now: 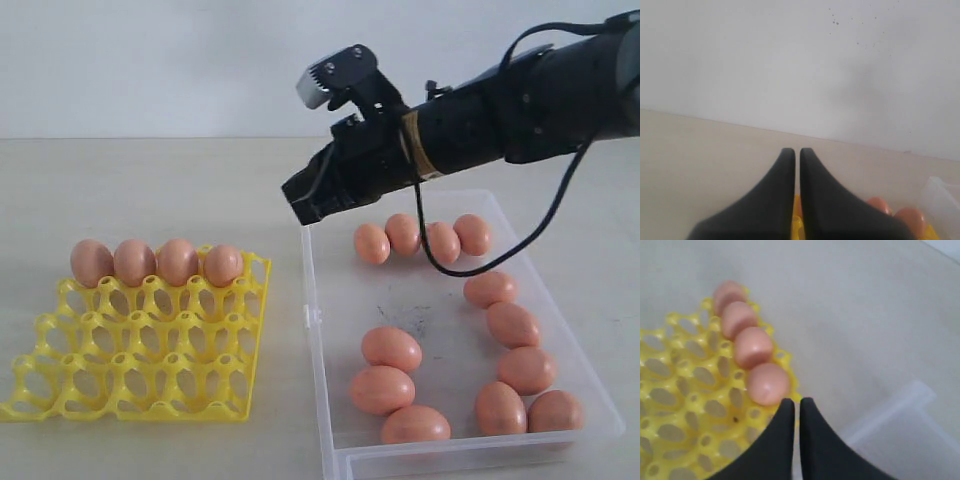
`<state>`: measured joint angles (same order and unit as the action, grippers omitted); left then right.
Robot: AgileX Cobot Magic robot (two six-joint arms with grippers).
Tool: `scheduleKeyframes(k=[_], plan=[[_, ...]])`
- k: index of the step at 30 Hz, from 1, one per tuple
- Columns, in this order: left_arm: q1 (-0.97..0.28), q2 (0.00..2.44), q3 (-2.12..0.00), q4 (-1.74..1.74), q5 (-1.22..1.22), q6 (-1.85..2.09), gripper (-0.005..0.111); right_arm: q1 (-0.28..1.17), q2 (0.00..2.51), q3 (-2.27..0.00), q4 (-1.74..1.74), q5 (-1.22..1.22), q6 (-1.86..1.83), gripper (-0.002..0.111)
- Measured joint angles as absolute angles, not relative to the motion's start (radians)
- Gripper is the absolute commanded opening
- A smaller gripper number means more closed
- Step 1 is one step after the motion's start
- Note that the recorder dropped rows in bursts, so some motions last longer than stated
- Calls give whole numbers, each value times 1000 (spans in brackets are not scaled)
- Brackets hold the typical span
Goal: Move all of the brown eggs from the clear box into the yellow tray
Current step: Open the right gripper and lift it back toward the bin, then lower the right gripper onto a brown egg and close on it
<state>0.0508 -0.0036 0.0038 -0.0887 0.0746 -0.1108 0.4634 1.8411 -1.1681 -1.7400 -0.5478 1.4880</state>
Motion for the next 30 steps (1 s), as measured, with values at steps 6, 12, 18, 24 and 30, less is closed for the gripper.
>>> scheduleKeyframes(k=[6,12,18,24,30], plan=[[51,-4,4,-89,75,-111,4,456,1742,-1006,-1747,-186,1388,0],[51,-4,4,-89,75,-111,4,454,1693,-946,-1747,-6,1285,0],[51,-4,4,-89,75,-111,4,454,1683,-943,-1725,184,1244,0],[51,-4,4,-89,75,-111,4,448,1673,-996,-1215,855,619,0],[51,-4,4,-89,75,-111,4,448,1673,-1175,-405,943,-187,0]])
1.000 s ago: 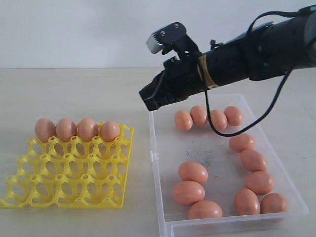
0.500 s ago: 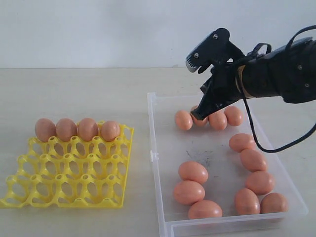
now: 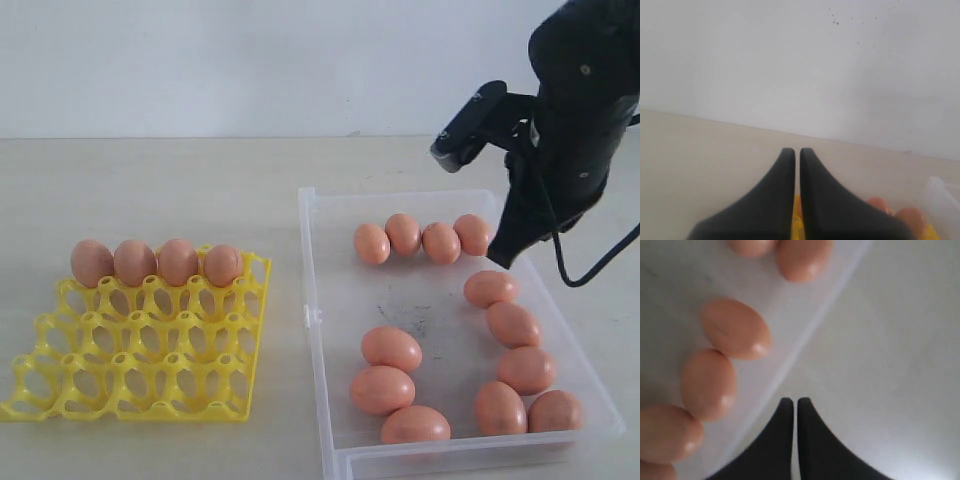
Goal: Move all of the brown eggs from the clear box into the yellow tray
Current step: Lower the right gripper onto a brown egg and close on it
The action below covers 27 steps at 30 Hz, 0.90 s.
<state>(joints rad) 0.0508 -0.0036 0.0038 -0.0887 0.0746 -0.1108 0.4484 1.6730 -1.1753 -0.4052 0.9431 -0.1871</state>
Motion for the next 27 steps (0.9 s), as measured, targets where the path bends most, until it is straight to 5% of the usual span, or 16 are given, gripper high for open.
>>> scheduleKeyframes(k=[8,16,27], plan=[[51,-4,4,-89,75,-111,4,448,1715,-1196,-278,826,-357,3],[51,-4,4,-89,75,-111,4,448,1815,-1196,-270,784,-414,64],[51,-4,4,-89,75,-111,4,448,1879,-1196,-270,713,-407,47]])
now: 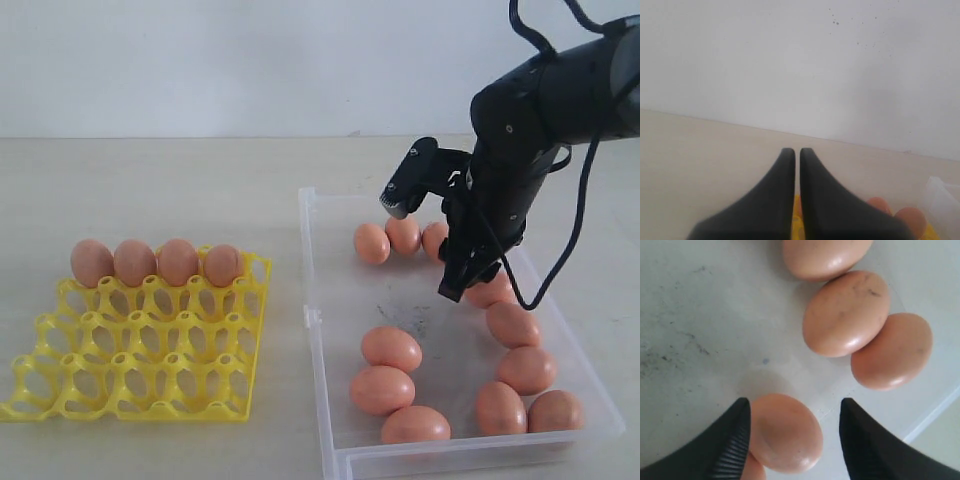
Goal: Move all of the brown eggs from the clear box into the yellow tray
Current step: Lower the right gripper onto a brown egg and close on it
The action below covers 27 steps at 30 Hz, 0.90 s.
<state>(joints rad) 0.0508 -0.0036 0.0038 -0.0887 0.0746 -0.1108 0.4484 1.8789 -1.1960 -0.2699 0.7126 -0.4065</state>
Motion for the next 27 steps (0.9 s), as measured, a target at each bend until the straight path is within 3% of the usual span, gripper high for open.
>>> scheduleKeyframes(k=[27], plan=[[51,-4,4,-89,75,-111,4,448,1989,-1196,-312,737,-440,47]])
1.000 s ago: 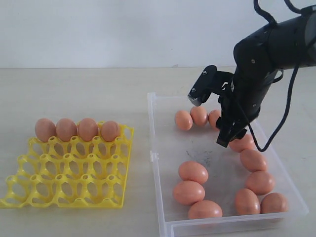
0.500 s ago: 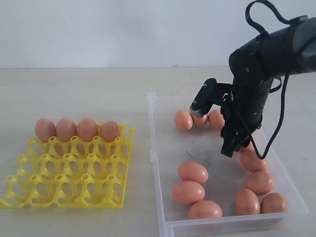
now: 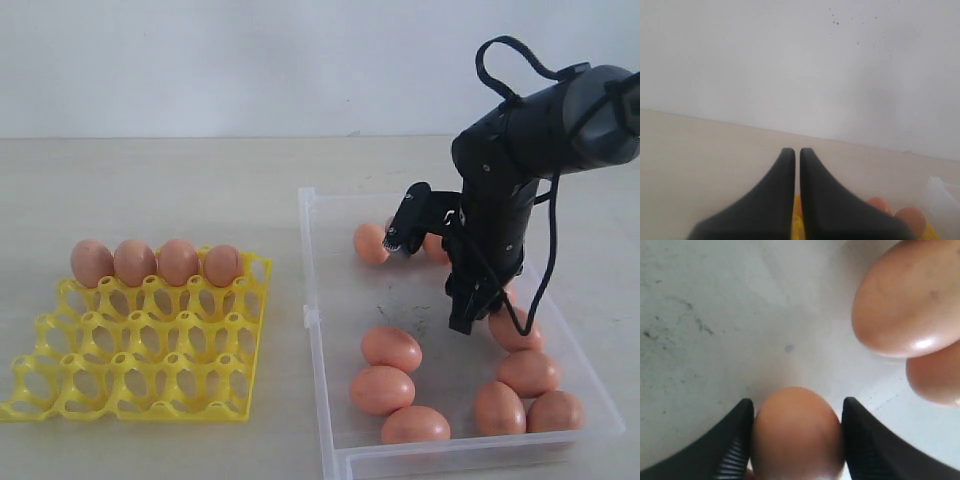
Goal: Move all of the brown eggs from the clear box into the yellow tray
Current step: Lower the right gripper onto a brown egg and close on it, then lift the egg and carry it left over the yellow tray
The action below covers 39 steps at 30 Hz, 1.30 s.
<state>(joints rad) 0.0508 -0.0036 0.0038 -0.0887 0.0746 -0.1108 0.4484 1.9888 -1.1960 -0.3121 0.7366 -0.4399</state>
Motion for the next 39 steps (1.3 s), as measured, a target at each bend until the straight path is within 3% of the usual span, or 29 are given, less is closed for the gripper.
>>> scheduleKeyframes(k=[7,9,11,21,33,39], plan=[[51,-4,4,-89,75,-111,4,448,1989,-1196,-320,707,-437,42],[51,-4,4,-89,75,-111,4,448,1989,-1196,-322,705,-419,26],[51,-4,4,-89,75,-111,4,448,1989,-1196,-322,709,-408,0],[51,-4,4,-89,75,-111,4,448,1979,-1196,-306,721,-316,0],[51,-4,4,-89,75,-111,4,458,1813,-1196,-121,447,-277,0],[51,-4,4,-89,75,-111,4,546,1808,-1196,-82,268,-283,0]])
